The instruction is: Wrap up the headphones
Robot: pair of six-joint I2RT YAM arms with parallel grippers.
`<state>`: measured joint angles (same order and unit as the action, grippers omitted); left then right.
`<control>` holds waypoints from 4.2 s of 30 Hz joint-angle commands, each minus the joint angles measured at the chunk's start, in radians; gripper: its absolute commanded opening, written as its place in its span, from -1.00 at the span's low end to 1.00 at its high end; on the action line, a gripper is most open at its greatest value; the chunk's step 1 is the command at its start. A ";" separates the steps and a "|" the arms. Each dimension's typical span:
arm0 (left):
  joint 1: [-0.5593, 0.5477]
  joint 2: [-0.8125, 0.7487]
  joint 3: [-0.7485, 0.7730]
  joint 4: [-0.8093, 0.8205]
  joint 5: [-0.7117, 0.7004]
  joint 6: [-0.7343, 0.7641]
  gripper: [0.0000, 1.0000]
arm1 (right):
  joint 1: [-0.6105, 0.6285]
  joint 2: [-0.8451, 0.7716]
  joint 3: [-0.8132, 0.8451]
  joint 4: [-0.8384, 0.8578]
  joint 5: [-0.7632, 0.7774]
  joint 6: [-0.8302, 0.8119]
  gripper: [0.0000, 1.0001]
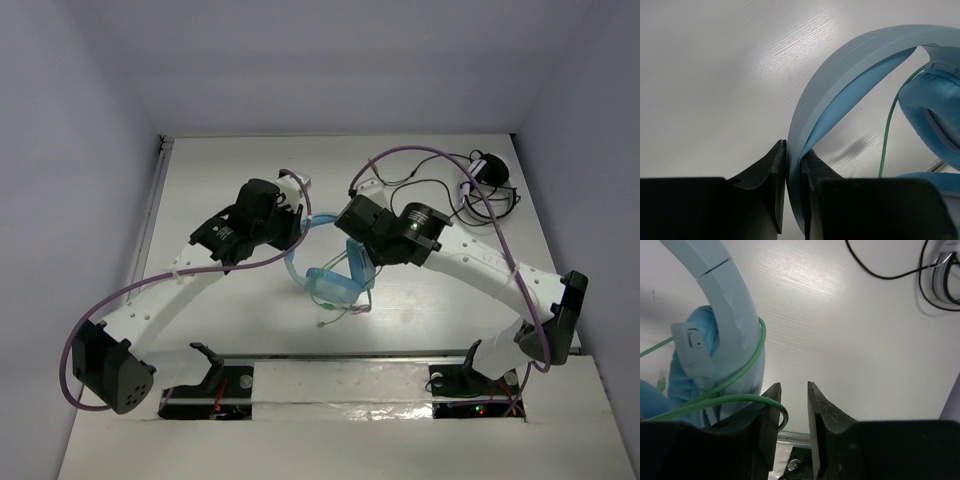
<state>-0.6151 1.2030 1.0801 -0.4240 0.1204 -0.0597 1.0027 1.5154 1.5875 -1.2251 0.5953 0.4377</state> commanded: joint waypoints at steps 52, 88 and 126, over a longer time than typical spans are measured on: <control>0.040 0.032 0.372 -0.239 0.324 -0.031 -1.00 | -0.587 -0.130 -0.652 1.680 -1.139 -0.031 -0.61; -0.032 0.092 0.587 -0.337 0.455 -0.046 -1.00 | -0.587 0.014 -0.549 1.550 -1.850 -0.241 0.15; -0.032 0.063 0.566 -0.341 0.435 -0.051 -1.00 | -0.487 -0.010 -0.520 1.646 -1.654 -0.146 -1.00</control>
<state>-0.6476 1.3155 1.6184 -0.8051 0.5472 -0.0788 0.5114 1.5360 1.0454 0.4034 -1.1553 0.3054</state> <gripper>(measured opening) 0.102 0.032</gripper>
